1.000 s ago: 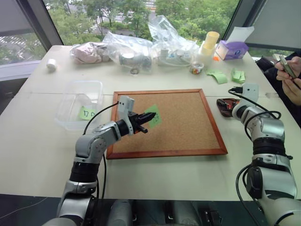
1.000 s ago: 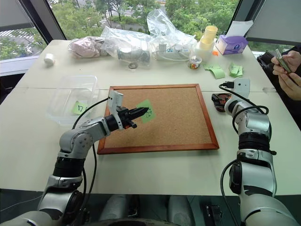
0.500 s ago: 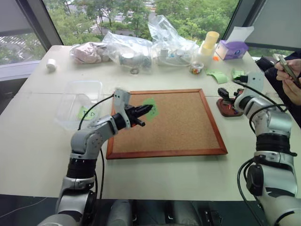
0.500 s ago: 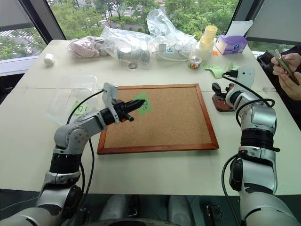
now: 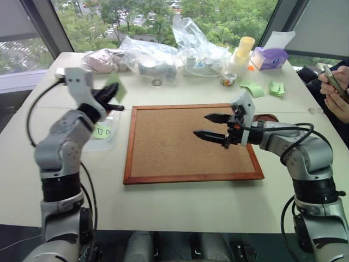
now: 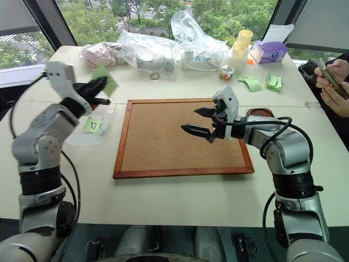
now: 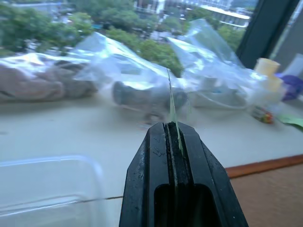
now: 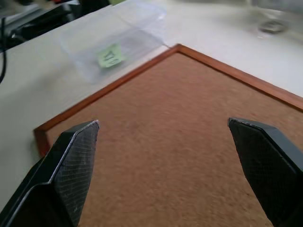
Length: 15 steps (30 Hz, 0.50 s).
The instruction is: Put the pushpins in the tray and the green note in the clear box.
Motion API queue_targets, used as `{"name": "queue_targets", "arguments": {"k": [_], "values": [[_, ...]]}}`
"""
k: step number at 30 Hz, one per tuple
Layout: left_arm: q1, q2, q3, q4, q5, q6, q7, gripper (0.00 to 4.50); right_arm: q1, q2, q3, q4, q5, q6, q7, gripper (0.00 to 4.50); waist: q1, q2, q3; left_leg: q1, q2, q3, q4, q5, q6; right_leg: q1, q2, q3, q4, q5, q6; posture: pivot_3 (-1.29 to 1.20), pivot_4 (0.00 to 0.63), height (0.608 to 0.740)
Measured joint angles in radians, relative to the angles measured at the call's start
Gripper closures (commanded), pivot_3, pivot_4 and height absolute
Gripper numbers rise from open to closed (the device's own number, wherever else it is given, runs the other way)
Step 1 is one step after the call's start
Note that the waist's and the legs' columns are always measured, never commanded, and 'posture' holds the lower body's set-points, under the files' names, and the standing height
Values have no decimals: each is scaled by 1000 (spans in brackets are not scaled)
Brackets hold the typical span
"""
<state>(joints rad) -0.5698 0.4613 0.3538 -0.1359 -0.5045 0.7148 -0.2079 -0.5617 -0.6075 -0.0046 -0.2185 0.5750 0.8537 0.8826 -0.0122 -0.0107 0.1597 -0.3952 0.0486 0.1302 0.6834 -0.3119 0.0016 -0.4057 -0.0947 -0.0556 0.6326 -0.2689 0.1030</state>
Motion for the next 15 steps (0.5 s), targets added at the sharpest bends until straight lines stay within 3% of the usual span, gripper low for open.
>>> {"name": "queue_targets", "arguments": {"k": [8,11,15], "values": [[105,73,71,145,98,-42,59,4500,-13,-1,56,16,-34,-63,34,30,1,0,0,0,0,1,0,0,0,0,-1,0,0,0,0,0,150,740],[135,69,68,221,109,-65,44,3614,-24,-1,62,30,-46,-72,37,0,2,-1,0,0,0,1,0,0,0,-1,-1,0,0,0,0,0,150,740],[134,67,58,234,102,-75,2,1678,-25,-1,69,35,-59,-85,37,0,1,-2,1,-1,1,1,0,0,1,-1,-2,-1,0,0,0,0,150,740]]}}
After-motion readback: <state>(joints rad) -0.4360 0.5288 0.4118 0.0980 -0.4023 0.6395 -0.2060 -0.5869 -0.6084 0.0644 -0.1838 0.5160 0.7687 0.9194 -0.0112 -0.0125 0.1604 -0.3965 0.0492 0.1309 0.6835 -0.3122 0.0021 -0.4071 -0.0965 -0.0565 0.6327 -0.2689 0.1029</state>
